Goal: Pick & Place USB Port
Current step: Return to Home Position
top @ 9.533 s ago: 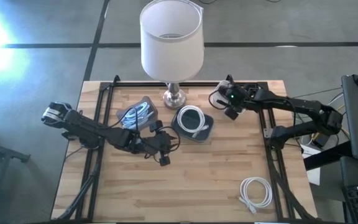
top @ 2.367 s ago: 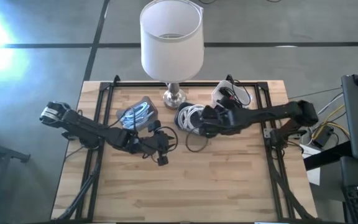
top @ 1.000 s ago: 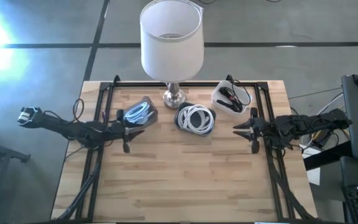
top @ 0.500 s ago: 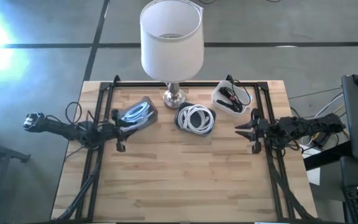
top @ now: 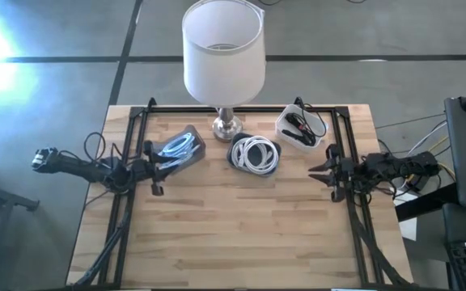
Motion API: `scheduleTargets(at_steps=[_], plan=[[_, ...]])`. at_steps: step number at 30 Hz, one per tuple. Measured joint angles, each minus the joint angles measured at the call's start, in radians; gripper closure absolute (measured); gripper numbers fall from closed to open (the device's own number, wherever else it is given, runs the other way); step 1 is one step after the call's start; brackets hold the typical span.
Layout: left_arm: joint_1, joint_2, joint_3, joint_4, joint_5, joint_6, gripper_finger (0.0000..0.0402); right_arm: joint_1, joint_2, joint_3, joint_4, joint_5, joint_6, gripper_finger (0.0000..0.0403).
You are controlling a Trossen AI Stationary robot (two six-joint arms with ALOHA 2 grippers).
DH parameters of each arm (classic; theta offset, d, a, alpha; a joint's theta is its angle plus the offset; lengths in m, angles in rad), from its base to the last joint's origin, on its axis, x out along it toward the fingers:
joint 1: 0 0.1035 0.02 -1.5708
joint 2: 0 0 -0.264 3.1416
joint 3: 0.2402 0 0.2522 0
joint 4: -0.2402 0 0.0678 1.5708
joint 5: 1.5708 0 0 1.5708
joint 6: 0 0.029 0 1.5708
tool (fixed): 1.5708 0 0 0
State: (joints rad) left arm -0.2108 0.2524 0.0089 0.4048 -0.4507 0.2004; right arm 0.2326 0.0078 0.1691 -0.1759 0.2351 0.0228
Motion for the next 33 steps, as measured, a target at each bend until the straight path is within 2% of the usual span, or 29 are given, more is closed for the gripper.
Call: scheduleTargets(at_steps=[7,16,23,33], plan=[[0.000,0.005,-0.001,-0.045,0.000,-0.001,0.0284,0.000,-0.007,-0.037,0.017,-0.007,0.011,0.0335],[0.000,0.006,-0.001,-0.050,0.000,-0.003,0.0284,0.000,-0.002,-0.145,0.181,-0.020,0.023,0.0335],[0.000,0.008,-0.002,-0.050,0.000,-0.003,0.0284,0.000,0.029,-0.147,0.185,-0.035,-0.052,0.0335],[0.000,0.008,-0.002,-0.050,0.000,-0.003,0.0284,0.000,0.040,-0.147,0.183,-0.034,-0.030,0.0335]])
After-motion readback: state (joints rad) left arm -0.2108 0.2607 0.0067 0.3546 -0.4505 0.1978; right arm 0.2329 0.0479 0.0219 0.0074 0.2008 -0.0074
